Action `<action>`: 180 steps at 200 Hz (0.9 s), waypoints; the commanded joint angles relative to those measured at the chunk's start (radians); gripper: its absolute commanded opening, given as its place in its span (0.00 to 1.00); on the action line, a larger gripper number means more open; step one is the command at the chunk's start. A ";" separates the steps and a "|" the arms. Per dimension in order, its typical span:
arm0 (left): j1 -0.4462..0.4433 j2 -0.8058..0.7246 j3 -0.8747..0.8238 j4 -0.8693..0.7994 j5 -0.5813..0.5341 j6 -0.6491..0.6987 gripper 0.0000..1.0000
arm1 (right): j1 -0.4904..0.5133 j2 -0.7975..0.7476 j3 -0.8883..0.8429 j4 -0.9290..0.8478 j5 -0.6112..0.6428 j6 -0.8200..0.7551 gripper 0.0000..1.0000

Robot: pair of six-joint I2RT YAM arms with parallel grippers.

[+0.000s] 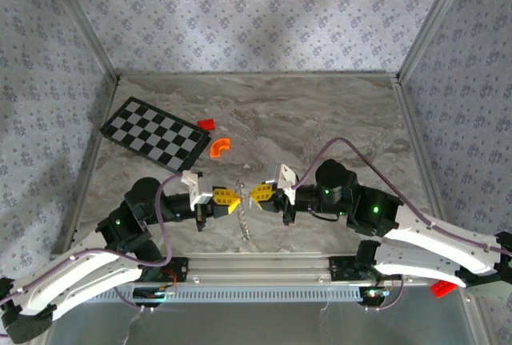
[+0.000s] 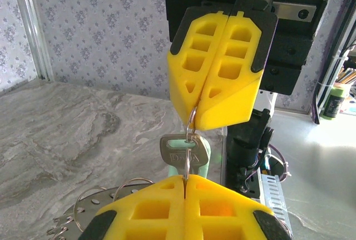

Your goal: Put the keys on the keyring

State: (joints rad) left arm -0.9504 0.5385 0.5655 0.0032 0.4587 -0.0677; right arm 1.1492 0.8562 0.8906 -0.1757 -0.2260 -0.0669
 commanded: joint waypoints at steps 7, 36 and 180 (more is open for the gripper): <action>-0.005 -0.014 0.002 0.059 0.001 0.013 0.00 | -0.006 0.005 -0.004 0.016 -0.023 0.018 0.00; -0.005 -0.015 0.002 0.056 0.001 0.015 0.00 | -0.008 0.007 -0.003 0.020 -0.030 0.018 0.00; -0.005 -0.014 0.002 0.057 -0.003 0.016 0.00 | -0.008 0.010 -0.004 0.026 -0.048 0.022 0.00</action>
State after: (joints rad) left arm -0.9504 0.5369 0.5655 0.0032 0.4587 -0.0677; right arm 1.1446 0.8711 0.8906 -0.1696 -0.2520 -0.0647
